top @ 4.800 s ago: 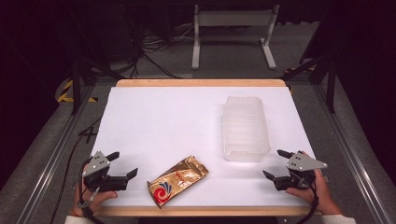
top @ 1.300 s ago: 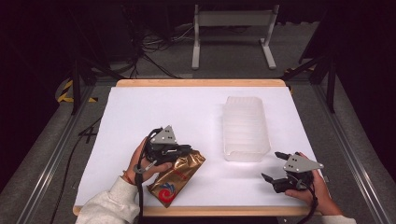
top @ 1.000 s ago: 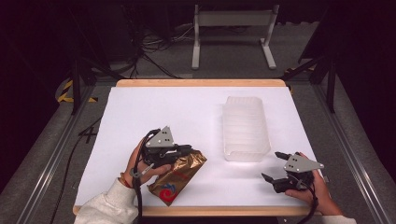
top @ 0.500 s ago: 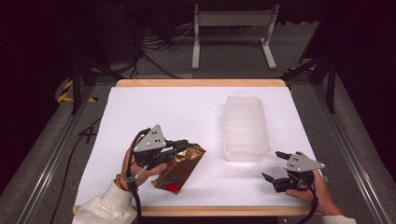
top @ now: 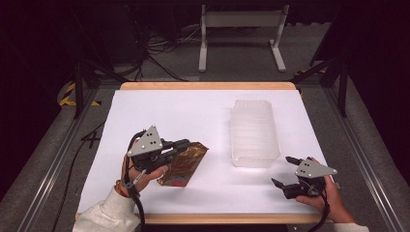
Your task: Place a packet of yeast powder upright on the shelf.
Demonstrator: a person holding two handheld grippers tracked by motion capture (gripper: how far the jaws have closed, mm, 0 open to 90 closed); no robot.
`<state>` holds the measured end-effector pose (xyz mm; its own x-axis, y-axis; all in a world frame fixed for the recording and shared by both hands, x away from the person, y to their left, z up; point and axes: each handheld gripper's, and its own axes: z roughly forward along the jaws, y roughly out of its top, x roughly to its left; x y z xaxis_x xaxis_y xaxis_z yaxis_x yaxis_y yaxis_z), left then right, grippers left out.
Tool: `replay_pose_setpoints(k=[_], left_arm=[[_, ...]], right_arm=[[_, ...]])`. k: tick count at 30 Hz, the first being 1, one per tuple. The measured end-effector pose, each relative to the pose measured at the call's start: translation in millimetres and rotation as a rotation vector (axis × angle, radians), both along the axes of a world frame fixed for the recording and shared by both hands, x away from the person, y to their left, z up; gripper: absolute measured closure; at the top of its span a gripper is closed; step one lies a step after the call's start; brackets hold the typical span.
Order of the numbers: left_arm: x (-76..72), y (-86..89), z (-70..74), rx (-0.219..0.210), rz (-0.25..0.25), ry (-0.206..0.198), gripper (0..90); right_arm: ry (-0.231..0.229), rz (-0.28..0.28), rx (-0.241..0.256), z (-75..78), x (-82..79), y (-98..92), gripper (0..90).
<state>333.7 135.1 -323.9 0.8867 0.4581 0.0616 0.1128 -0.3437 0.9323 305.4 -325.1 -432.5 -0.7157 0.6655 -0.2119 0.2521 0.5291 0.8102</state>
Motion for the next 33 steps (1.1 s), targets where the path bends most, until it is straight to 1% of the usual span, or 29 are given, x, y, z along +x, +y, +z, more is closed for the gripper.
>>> replay_pose_setpoints(k=[1, 3, 5, 8, 9, 12, 13, 15, 20, 22, 23, 24, 26, 29, 32, 33], left_arm=[[0.0, 0.3, 0.6, 0.003, 0.004, -0.003, 86.3], [0.5, 0.7, 1.2, -0.008, 0.007, -0.002, 86.4], [1.4, 0.7, 2.4, -0.005, 0.014, -0.008, 86.4], [3.3, -0.3, 4.2, -0.017, 0.019, -0.01, 86.4], [3.8, -1.2, 4.8, -0.026, 0.019, -0.004, 86.4], [6.5, -3.6, 7.5, -0.039, 0.023, -0.011, 86.4], [7.5, -5.2, 8.2, -0.049, 0.022, -0.008, 86.4], [9.4, -8.4, 10.4, -0.056, 0.018, -0.006, 86.5], [15.6, -19.8, 15.5, -0.057, 0.01, -0.011, 86.5], [18.4, -23.6, 17.8, -0.068, 0.006, -0.01, 86.5], [20.0, -26.3, 19.0, -0.076, 0.011, -0.009, 86.5], [21.5, -27.7, 19.9, -0.074, 0.011, -0.013, 86.5], [24.5, -32.2, 21.5, -0.083, 0.012, -0.004, 86.5], [29.3, -38.7, 24.7, -0.086, 0.012, -0.007, 86.5], [33.9, -44.9, 27.3, -0.1, 0.02, -0.005, 86.5], [35.6, -47.7, 28.1, -0.1, 0.015, 0.001, 86.4]], right_arm=[[-0.001, 0.001, -0.001, 0.0, -0.1, 0.1, 11.6], [0.0, 0.001, -0.003, 0.1, -0.2, 0.2, 11.6], [0.001, 0.0, -0.002, 0.0, 0.0, 0.1, 11.6], [0.0, -0.001, -0.001, 0.1, 0.0, 0.1, 11.6], [0.0, -0.002, -0.001, 0.2, 0.0, 0.2, 11.6], [0.0, -0.002, -0.001, 0.1, -0.1, 0.3, 11.6], [0.0, -0.003, -0.001, 0.1, -0.1, 0.3, 11.6], [-0.001, -0.001, 0.002, 0.0, 0.0, 0.4, 11.6], [0.0, -0.003, 0.004, 0.1, -0.1, 0.1, 11.6], [0.002, -0.002, 0.005, 0.2, -0.2, -0.2, 11.6], [0.001, -0.003, 0.004, 0.1, 0.0, -0.3, 11.6], [0.002, -0.005, 0.004, 0.1, 0.0, -0.5, 11.6], [0.002, -0.006, 0.005, 0.1, 0.2, -0.6, 11.6], [0.002, -0.005, 0.005, 0.0, 0.2, -0.4, 11.6], [0.003, -0.007, 0.006, 0.1, 0.1, -0.7, 11.6], [0.003, -0.007, 0.007, 0.1, 0.1, -0.9, 11.6]])
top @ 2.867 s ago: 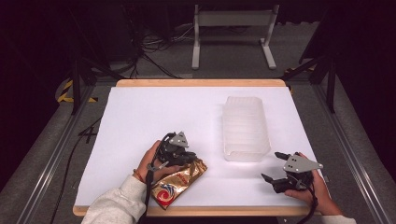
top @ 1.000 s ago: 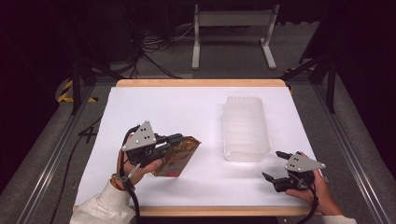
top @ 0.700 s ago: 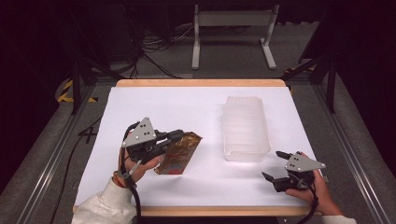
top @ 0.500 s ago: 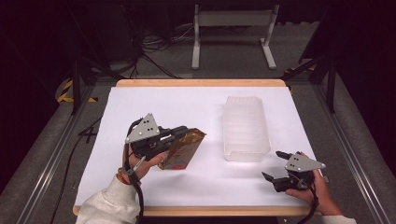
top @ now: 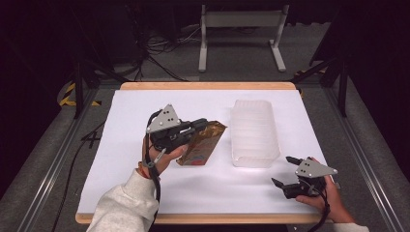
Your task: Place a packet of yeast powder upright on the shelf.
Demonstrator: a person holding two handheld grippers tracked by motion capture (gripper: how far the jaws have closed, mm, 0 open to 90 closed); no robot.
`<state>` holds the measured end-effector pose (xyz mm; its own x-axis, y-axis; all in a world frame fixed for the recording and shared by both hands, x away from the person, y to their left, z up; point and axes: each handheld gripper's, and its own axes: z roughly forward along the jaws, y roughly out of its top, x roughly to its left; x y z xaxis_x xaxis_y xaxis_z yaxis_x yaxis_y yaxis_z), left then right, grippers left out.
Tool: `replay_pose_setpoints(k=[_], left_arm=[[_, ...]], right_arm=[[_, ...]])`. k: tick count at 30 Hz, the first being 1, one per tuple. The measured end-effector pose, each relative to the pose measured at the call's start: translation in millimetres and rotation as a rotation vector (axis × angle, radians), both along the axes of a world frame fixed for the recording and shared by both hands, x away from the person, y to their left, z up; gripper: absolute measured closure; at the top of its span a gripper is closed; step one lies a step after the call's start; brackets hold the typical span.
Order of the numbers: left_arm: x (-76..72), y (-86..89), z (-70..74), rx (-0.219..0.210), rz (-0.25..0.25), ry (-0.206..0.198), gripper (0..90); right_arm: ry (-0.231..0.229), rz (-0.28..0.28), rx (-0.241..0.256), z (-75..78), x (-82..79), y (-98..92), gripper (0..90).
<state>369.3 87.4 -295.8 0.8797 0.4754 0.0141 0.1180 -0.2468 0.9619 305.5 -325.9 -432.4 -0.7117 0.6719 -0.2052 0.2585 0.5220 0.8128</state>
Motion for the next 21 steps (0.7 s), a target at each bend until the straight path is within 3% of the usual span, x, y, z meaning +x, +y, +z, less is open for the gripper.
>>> replay_pose_setpoints(k=[8, 21], left_arm=[[9.2, -16.6, 3.4, 0.009, -0.005, -0.001, 86.4], [23.4, -41.0, 12.1, -0.027, -0.016, 0.0, 86.4]], right_arm=[[0.0, 0.002, 0.001, 0.0, -0.2, -0.3, 11.6], [0.002, -0.001, 0.006, -0.2, 0.1, -0.9, 11.6]])
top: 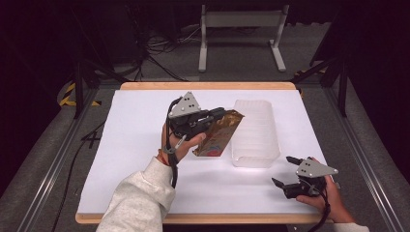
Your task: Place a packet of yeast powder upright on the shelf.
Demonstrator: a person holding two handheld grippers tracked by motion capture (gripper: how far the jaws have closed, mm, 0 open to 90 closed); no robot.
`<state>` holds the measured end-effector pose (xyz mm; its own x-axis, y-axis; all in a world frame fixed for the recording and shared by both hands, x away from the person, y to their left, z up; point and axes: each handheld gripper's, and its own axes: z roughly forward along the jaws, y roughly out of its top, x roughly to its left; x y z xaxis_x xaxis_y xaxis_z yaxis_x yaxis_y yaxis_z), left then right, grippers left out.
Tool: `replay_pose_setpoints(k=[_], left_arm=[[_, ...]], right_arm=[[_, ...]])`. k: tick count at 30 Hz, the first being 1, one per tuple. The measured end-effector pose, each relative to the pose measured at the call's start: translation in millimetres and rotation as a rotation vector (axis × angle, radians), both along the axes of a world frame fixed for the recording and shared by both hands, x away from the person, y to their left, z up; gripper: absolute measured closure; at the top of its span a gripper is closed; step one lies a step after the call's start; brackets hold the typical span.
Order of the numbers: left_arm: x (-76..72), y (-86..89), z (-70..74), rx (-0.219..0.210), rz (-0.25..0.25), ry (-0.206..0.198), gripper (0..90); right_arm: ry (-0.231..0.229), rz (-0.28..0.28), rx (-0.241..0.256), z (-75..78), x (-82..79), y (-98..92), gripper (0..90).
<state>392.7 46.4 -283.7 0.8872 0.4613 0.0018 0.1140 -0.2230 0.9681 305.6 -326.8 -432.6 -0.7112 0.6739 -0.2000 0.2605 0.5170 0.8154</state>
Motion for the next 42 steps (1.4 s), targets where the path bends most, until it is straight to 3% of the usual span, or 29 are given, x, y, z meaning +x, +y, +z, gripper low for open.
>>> replay_pose_setpoints(k=[16, 24, 33, 37, 42], left_arm=[[13.5, -29.2, 12.2, -0.045, -0.03, -0.002, 86.4], [16.7, -57.5, 15.1, -0.055, -0.06, -0.005, 86.4], [20.4, -85.7, 6.9, -0.07, -0.085, 0.003, 86.5], [23.2, -90.6, 1.8, -0.077, -0.09, 0.013, 86.4], [26.9, -94.1, -5.0, -0.12, -0.079, 0.02, 86.4]], right_arm=[[-0.001, 0.0, 0.003, -0.3, 0.2, -0.9, 11.6], [-0.003, -0.001, 0.004, 0.4, -0.2, -1.6, 11.6], [-0.005, 0.004, 0.011, 1.0, -0.8, -2.6, 11.6], [-0.003, 0.004, 0.012, 0.9, -0.9, -2.6, 11.6], [-0.002, 0.003, 0.013, 0.5, -0.7, -2.7, 11.6]])
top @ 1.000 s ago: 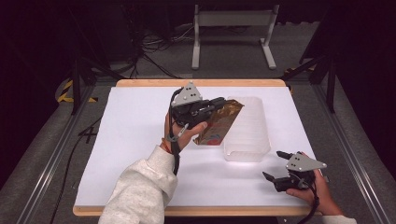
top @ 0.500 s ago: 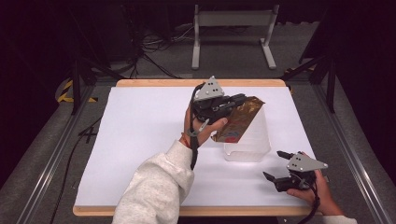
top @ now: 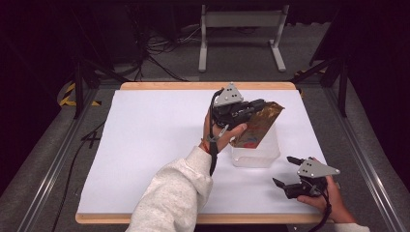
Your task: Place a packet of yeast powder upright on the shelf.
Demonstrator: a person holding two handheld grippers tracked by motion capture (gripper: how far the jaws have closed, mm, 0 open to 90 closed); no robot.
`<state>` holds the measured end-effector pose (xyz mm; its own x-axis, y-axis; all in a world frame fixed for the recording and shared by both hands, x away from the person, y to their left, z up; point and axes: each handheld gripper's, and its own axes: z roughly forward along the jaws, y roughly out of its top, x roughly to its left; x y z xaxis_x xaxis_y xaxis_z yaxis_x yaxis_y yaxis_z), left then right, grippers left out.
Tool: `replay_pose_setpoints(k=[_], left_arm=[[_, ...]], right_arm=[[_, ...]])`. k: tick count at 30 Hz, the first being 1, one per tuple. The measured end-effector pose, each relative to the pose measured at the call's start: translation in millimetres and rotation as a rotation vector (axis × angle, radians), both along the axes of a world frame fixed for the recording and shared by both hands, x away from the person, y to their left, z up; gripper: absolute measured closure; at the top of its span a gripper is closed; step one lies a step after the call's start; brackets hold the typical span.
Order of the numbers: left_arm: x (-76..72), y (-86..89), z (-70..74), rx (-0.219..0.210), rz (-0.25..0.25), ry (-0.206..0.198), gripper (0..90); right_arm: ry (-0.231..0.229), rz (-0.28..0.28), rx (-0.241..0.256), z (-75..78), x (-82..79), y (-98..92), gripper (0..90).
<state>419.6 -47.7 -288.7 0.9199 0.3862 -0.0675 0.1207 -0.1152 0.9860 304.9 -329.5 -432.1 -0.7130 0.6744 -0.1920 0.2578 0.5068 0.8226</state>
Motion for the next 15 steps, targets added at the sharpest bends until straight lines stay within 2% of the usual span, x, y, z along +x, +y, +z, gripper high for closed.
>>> replay_pose_setpoints(k=[4, 11, 13, 15], left_arm=[[0.8, -4.9, -4.4, -0.003, 0.009, -0.001, 86.4], [4.6, -13.2, -20.8, -0.018, 0.003, 0.034, 86.4], [5.3, -14.5, -24.8, -0.024, -0.015, 0.053, 86.4], [5.6, -15.5, -28.6, -0.021, -0.02, 0.054, 86.3]], right_arm=[[0.002, 0.0, -0.002, -0.3, 0.0, 0.4, 11.6], [0.002, 0.001, -0.002, -0.4, 0.0, 0.3, 11.6], [0.002, 0.002, -0.002, -0.4, -0.1, 0.3, 11.6], [0.003, 0.001, -0.001, -0.4, -0.1, 0.2, 11.6]])
